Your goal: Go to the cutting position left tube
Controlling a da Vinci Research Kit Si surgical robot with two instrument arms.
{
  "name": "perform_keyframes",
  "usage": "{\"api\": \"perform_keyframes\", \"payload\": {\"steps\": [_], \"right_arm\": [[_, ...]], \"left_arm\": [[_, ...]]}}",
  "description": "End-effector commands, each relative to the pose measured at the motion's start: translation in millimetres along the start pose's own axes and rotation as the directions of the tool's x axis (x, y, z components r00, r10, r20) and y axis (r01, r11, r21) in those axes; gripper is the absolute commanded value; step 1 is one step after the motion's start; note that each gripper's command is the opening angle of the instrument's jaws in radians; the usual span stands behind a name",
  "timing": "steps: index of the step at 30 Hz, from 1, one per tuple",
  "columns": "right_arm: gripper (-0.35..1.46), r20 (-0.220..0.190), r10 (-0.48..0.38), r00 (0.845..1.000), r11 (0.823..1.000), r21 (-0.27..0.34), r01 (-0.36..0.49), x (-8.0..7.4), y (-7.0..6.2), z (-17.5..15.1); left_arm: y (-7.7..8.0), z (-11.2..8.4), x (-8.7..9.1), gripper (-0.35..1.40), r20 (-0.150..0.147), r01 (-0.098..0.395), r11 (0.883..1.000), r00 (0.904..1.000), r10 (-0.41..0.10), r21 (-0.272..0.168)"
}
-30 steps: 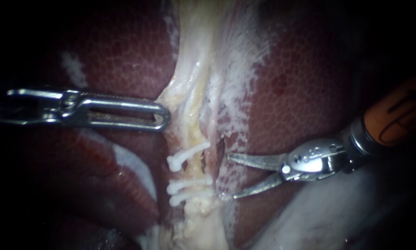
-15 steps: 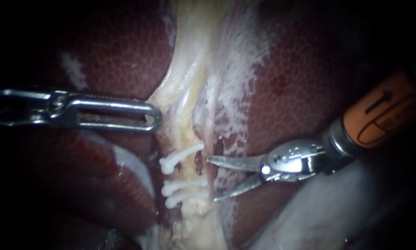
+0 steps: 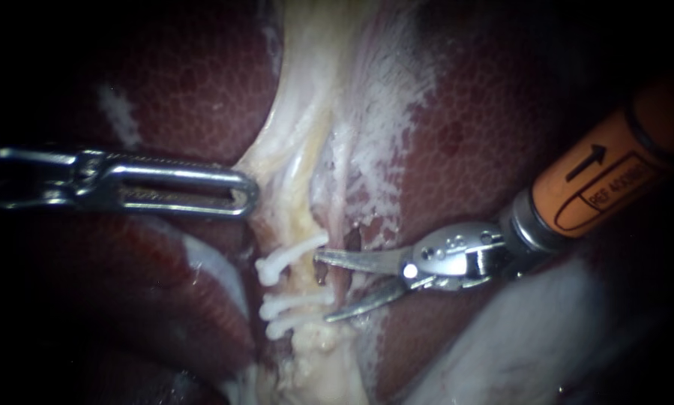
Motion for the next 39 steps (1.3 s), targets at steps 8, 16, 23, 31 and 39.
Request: {"api": "perform_keyframes", "payload": {"steps": [8,16,23,31,39], "right_arm": [[1.40,-0.002,-0.010,1.000,1.000,0.021,0.010,0.3,0.0,1.3],[1.35,-0.004,0.009,1.000,0.999,0.046,-0.009,0.7,0.0,2.0],[1.27,-0.003,0.091,0.996,0.994,0.054,-0.091,1.2,0.7,2.8],[1.15,0.002,0.157,0.988,0.985,0.069,-0.157,1.1,1.5,4.1],[1.04,-0.001,0.185,0.983,0.979,0.089,-0.184,1.5,1.7,4.8]], "left_arm": [[0.0,0.0,0.0,-0.35,0.000,0.000,1.000,1.0000,0.000,0.000],[0.0,-0.1,0.0,-0.35,0.000,0.000,1.000,1.0000,0.000,0.000],[-0.1,-0.1,0.0,-0.35,0.000,0.000,1.000,1.0000,0.000,0.000],[-0.1,-0.1,0.0,-0.35,0.000,0.000,1.000,1.0000,0.000,0.000],[-0.1,0.0,0.0,-0.35,0.000,0.000,1.000,1.0000,0.000,0.000]]}}
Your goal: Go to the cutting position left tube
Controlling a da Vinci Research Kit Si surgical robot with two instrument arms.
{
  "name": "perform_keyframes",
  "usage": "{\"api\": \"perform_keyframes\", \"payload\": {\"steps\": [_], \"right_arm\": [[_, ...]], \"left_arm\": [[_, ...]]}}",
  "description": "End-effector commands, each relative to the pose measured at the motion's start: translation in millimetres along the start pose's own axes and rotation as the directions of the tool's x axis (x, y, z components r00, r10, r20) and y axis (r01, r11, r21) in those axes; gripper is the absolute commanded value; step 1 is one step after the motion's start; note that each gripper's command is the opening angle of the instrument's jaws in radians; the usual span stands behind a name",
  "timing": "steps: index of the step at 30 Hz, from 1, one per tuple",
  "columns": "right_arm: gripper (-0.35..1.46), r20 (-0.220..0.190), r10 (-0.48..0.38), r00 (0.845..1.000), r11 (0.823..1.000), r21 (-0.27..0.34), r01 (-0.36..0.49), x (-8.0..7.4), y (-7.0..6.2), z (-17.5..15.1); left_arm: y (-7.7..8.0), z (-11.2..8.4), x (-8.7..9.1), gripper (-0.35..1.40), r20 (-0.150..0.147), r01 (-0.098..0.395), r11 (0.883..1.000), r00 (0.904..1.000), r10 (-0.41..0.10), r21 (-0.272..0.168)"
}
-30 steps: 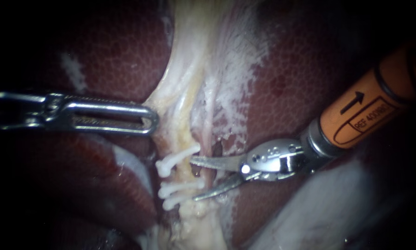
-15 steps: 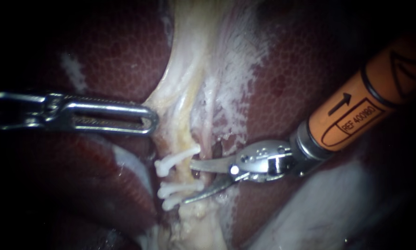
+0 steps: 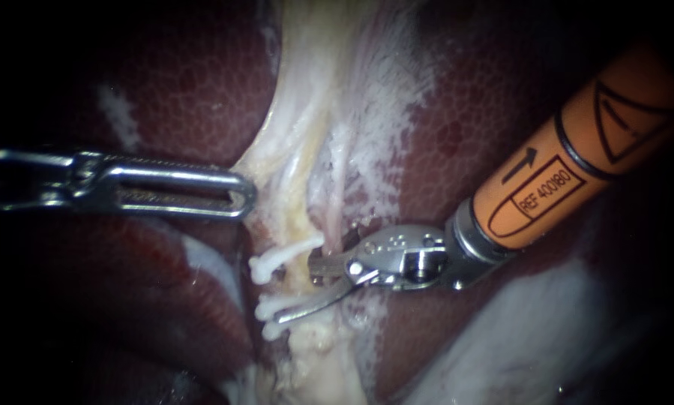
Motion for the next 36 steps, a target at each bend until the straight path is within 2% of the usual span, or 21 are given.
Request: {"api": "perform_keyframes", "payload": {"steps": [1,11,20,30,32,36], "right_arm": [[1.04,-0.001,0.004,1.000,1.000,-0.001,-0.004,0.0,0.0,0.0],[0.88,-0.008,0.041,0.999,0.999,0.000,-0.041,0.5,0.6,1.0],[0.82,-0.009,0.055,0.998,0.998,0.011,-0.055,0.7,0.7,1.2],[0.77,-0.007,0.063,0.998,0.998,0.020,-0.063,0.5,0.2,0.3],[0.70,-0.007,0.064,0.998,0.998,0.023,-0.064,0.5,0.1,-0.3],[0.70,-0.006,0.066,0.998,0.997,0.030,-0.066,0.8,0.1,-1.0]], "left_arm": [[0.0,0.0,0.0,-0.35,0.000,0.000,1.000,1.0000,0.000,0.000],[0.0,0.1,0.0,-0.35,0.000,0.000,1.000,1.0000,0.000,-0.001],[0.1,0.1,0.1,-0.35,0.000,0.000,1.000,1.0000,0.000,0.000],[1.6,-0.3,0.2,-0.35,0.001,0.000,1.000,1.0000,0.000,-0.003],[1.8,-0.4,0.2,-0.35,0.001,0.000,1.000,1.0000,0.000,-0.003],[1.8,-0.3,0.2,-0.35,0.001,0.000,1.000,1.0000,0.000,-0.003]]}}
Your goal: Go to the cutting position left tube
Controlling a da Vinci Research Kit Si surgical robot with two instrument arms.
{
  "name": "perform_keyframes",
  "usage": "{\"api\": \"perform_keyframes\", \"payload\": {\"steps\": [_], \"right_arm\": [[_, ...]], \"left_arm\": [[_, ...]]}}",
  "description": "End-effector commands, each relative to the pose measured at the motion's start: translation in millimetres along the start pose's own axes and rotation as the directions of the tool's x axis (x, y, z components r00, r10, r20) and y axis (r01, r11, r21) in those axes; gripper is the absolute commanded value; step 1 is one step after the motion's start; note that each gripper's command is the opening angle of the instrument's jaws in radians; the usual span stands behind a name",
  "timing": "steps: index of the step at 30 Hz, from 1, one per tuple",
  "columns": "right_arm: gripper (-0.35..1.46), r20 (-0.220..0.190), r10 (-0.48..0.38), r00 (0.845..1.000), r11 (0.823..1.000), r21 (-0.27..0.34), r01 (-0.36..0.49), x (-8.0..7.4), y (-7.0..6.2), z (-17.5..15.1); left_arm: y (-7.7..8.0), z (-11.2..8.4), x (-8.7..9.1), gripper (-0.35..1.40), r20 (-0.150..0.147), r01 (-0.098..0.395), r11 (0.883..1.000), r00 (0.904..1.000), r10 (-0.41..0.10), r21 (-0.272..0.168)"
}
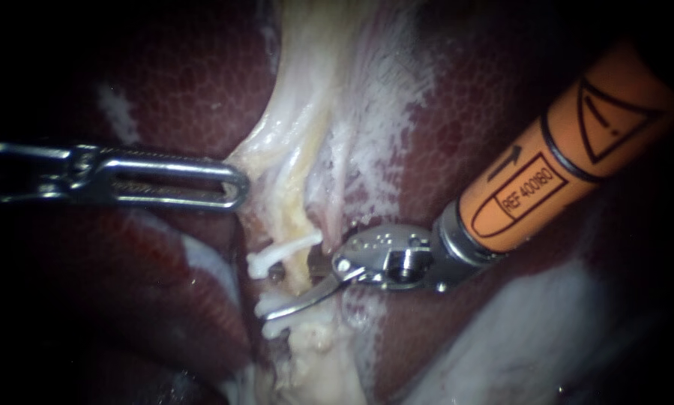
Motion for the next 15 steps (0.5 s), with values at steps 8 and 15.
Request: {"api": "perform_keyframes", "payload": {"steps": [8,15], "right_arm": [[0.70,-0.015,-0.010,1.000,1.000,0.017,0.010,0.2,-0.3,0.1],[0.68,-0.025,-0.010,1.000,0.998,0.064,0.012,0.0,-0.7,-0.1]], "left_arm": [[0.0,0.1,0.0,-0.35,0.000,0.000,1.000,1.0000,0.000,0.000],[0.4,0.1,0.0,-0.35,0.000,0.000,1.000,1.0000,0.000,0.001]]}}
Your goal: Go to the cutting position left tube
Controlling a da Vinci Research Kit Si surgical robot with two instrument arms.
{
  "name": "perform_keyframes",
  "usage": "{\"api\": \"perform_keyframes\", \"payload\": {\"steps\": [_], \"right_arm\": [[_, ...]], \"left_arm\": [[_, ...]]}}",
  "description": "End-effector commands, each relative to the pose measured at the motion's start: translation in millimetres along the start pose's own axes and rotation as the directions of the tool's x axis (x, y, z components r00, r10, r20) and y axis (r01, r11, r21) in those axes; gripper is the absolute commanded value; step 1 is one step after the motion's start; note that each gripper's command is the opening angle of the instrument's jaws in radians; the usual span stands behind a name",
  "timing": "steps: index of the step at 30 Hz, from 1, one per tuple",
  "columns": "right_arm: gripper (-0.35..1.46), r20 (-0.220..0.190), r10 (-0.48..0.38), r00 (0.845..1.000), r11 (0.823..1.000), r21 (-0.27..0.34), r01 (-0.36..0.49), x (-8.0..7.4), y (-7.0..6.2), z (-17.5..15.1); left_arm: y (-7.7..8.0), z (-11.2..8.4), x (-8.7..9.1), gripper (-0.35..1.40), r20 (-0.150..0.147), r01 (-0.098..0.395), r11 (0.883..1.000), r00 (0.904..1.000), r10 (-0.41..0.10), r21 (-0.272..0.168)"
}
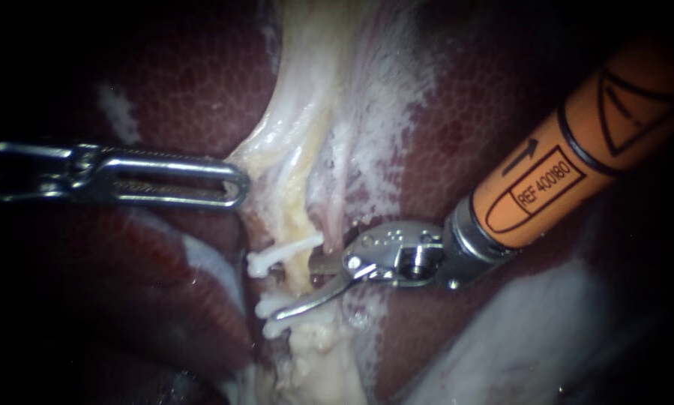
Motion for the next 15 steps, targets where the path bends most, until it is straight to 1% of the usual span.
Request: {"api": "perform_keyframes", "payload": {"steps": [1,4,7,8,13,15], "right_arm": [[0.68,-0.002,0.002,1.000,1.000,0.005,-0.002,0.0,-0.1,0.1],[0.62,-0.011,0.002,1.000,1.000,0.018,-0.002,0.1,-0.2,0.2],[0.41,-0.011,0.008,1.000,0.999,0.031,-0.007,0.2,-0.1,0.4],[0.38,-0.012,0.005,1.000,0.999,0.037,-0.005,0.3,0.0,0.5],[0.36,-0.016,0.015,1.000,0.999,0.033,-0.014,0.5,0.4,1.1],[0.33,-0.017,0.021,1.000,0.999,0.031,-0.020,0.6,0.5,1.3]], "left_arm": [[0.1,0.0,0.0,-0.35,0.000,0.000,1.000,1.0000,0.000,0.000],[0.1,0.0,0.0,-0.35,0.000,0.000,1.000,1.0000,0.000,0.000],[0.1,0.0,0.0,-0.35,0.000,0.000,1.000,1.0000,0.000,0.000],[0.1,0.0,0.0,-0.35,0.000,0.000,1.000,1.0000,0.000,0.000],[0.0,0.1,0.1,-0.35,0.000,0.000,1.000,1.0000,0.000,-0.001],[0.0,0.1,0.1,-0.35,0.000,0.000,1.000,1.0000,0.000,-0.001]]}}
